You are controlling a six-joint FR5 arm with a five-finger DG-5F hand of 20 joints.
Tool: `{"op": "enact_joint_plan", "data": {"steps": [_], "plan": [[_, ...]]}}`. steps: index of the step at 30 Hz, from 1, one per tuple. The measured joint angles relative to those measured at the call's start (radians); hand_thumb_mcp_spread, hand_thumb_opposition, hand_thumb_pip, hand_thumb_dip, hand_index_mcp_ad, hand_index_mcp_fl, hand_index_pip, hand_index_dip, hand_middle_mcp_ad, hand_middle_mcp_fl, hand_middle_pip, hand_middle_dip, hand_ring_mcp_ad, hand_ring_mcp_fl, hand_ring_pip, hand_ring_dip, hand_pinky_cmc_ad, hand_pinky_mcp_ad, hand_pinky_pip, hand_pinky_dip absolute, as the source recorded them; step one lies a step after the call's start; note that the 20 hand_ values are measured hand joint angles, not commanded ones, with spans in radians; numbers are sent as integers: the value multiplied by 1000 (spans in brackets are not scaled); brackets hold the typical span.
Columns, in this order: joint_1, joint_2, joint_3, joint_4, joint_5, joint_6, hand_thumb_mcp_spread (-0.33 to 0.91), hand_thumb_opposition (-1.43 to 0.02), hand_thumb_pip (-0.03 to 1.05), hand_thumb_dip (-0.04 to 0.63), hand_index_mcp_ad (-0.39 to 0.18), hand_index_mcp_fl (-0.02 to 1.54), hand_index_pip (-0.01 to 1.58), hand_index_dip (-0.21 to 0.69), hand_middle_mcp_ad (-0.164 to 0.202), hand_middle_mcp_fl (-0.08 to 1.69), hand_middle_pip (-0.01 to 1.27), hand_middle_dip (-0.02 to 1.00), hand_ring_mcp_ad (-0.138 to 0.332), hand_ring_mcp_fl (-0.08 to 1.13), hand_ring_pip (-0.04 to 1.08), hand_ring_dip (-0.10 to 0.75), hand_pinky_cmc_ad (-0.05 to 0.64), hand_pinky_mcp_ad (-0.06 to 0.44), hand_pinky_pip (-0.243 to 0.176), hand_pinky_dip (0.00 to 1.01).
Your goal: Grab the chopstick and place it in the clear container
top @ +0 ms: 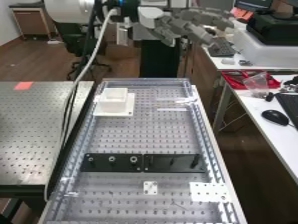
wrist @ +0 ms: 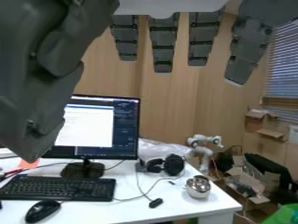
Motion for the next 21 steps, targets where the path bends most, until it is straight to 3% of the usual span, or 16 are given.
{"op": "enact_joint_plan", "data": {"steps": [4,10,16,21], "plan": [[-1,2,-2,1,-41,0,-82,-881,792,0,-82,47,101,56,91,70,143,312,173,26,108,147,459,377,-89,346],[-2,4,-3,0,-3,1,-82,-883,792,0,-66,47,101,56,101,66,143,311,176,26,105,147,459,377,-89,351],[-9,3,-2,-1,-56,0,-75,-895,792,2,-82,47,101,56,91,66,143,309,173,26,105,147,459,377,-89,353],[-8,1,-1,4,-23,0,-75,-894,792,14,-68,47,99,47,101,66,143,309,176,26,105,147,459,377,-89,361]]}}
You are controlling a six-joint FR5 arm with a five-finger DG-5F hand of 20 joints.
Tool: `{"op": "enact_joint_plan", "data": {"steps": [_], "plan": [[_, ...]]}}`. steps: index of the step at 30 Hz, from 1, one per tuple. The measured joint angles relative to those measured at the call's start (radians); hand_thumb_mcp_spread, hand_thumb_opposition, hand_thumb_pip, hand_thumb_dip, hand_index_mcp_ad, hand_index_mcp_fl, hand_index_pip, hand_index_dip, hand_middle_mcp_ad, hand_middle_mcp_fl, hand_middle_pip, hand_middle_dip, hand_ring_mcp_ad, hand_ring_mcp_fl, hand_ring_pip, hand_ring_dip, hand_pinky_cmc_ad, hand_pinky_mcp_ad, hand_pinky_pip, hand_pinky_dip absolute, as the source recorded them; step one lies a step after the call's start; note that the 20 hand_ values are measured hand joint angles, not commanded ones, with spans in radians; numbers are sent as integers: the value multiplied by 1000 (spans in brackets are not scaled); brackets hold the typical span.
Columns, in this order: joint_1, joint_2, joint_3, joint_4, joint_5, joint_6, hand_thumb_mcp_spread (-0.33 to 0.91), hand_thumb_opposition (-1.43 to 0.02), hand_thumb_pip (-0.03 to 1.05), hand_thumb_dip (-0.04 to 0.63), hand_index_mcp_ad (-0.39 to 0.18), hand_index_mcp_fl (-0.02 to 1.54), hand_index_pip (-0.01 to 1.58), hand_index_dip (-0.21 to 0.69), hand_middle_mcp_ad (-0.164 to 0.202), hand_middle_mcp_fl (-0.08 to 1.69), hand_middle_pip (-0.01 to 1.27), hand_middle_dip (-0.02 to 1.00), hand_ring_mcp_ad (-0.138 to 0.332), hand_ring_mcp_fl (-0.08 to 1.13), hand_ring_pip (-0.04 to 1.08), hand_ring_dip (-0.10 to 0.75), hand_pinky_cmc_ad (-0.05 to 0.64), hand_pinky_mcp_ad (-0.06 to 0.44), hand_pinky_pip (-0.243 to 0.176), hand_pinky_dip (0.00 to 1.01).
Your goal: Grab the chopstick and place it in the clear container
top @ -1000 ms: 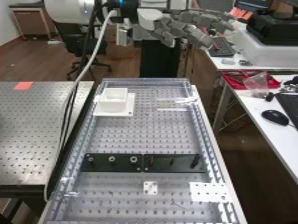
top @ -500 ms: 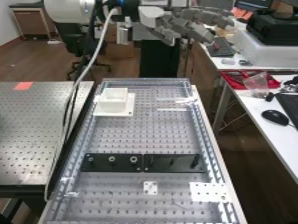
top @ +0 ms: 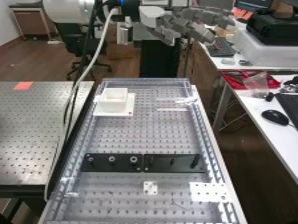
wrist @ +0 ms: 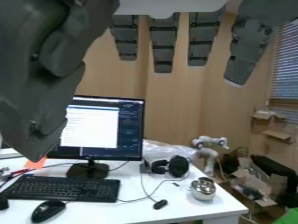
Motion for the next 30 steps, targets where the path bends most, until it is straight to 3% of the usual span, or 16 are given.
{"op": "enact_joint_plan", "data": {"steps": [30], "plan": [[14,5,1,2,18,-10,-77,-929,799,14,-79,54,103,40,94,70,143,309,173,26,105,147,459,379,-89,367]]}}
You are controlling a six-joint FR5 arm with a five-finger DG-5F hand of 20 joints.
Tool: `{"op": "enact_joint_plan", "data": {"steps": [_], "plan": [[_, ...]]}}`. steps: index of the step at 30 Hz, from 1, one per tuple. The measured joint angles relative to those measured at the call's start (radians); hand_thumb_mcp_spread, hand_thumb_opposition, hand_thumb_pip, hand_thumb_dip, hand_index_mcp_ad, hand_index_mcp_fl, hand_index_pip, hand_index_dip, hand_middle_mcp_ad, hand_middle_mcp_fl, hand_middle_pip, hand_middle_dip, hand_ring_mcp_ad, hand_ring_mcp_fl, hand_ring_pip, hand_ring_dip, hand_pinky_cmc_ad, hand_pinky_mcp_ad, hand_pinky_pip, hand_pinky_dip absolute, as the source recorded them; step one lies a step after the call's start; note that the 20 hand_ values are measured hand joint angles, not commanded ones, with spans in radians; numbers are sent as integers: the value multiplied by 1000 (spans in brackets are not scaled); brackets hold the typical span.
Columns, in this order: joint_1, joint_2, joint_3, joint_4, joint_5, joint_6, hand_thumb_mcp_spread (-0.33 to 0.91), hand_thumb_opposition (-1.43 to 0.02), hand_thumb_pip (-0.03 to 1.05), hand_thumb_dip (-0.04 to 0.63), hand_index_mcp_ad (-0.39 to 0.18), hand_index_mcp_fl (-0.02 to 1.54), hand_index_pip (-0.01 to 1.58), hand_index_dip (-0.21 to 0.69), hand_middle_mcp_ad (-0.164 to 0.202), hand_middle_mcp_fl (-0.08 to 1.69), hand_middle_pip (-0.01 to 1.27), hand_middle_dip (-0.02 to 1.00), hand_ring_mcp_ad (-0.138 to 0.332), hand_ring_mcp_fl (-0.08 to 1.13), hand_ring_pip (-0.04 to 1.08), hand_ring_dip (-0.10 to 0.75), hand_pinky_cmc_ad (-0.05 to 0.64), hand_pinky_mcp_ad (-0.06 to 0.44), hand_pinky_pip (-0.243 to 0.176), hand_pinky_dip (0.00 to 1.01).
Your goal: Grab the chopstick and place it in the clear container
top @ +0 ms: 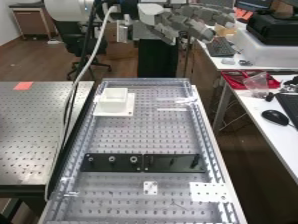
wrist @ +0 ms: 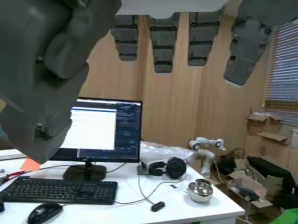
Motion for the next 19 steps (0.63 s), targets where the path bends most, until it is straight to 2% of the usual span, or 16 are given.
{"op": "enact_joint_plan", "data": {"steps": [12,15,18,19], "plan": [[-20,14,-1,-34,-44,30,-80,-929,799,14,-79,54,103,40,93,70,143,309,173,26,105,147,459,377,-89,377],[-36,30,-14,-43,-66,63,-82,-927,799,14,-73,54,103,40,98,70,143,311,173,26,108,147,456,379,-89,380],[-45,38,-16,-80,-84,102,-82,-927,799,14,-77,54,103,40,99,66,143,311,176,26,105,147,456,379,-93,380],[-46,39,-15,-116,-88,113,-82,-927,799,14,-73,54,103,40,101,70,143,311,182,26,108,147,459,377,-89,380]]}}
